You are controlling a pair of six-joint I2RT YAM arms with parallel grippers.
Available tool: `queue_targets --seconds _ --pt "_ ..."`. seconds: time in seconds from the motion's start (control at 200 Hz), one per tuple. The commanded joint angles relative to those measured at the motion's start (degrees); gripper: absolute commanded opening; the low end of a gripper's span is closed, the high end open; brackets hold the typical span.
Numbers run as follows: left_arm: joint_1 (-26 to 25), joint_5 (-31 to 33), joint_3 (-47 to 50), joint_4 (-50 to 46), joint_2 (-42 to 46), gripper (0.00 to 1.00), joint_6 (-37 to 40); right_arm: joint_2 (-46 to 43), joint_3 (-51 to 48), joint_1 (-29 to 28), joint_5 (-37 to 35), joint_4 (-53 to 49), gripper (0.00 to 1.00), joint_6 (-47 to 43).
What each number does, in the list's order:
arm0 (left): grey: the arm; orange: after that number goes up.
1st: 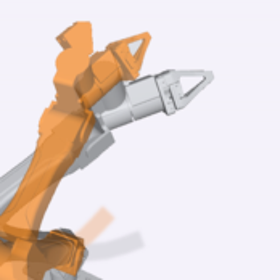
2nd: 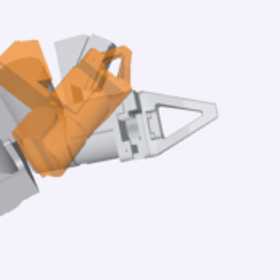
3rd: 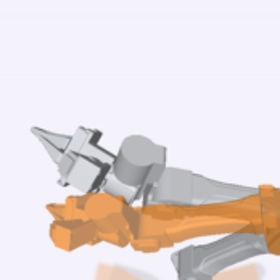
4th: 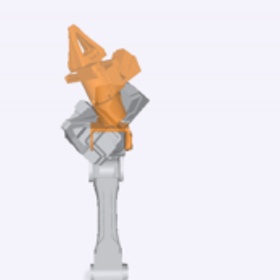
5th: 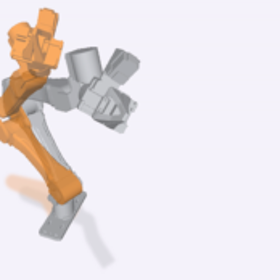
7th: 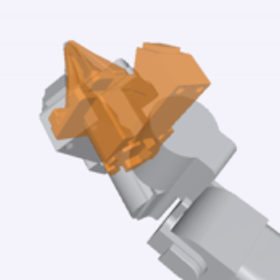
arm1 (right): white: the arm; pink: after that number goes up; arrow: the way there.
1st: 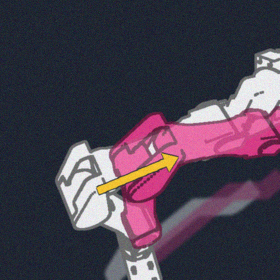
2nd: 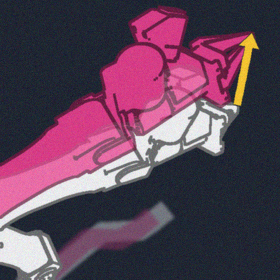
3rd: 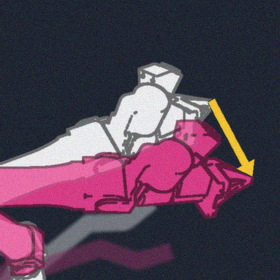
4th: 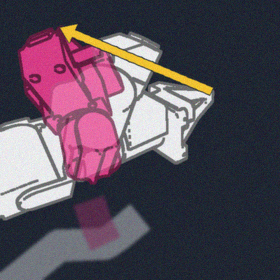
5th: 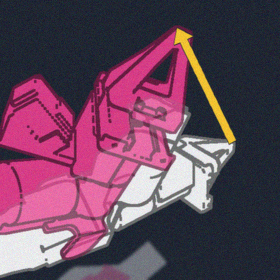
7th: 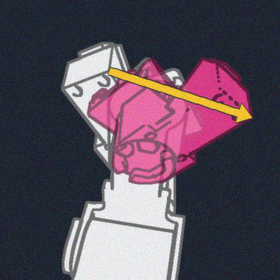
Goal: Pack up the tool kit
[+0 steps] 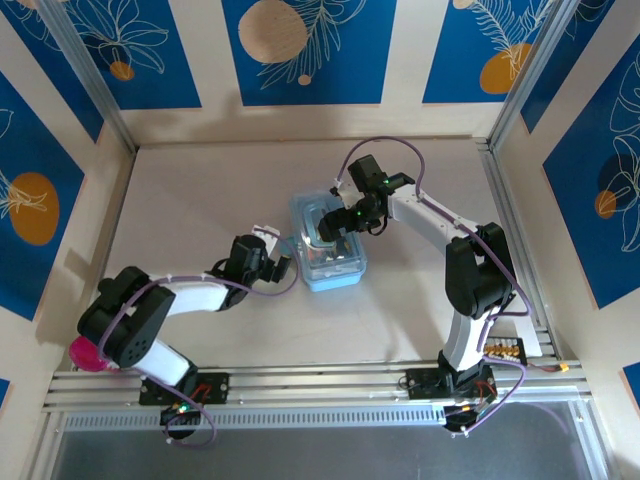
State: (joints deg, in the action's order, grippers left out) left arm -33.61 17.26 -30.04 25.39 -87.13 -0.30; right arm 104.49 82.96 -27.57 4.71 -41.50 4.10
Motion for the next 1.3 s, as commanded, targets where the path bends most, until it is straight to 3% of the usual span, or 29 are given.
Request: queue_targets --seconds 0.0,1.296 --pt "0.99 3.09 -2.56 4.81 2.10 1.00 0.02 2.48 -2.16 -2.18 7.06 -8.45 0.97 -1.99" --pt "0.95 -2.29 -3.80 5.40 4.52 1.00 1.09 3.27 -3.37 -2.39 8.12 -7.59 0.97 -2.08"
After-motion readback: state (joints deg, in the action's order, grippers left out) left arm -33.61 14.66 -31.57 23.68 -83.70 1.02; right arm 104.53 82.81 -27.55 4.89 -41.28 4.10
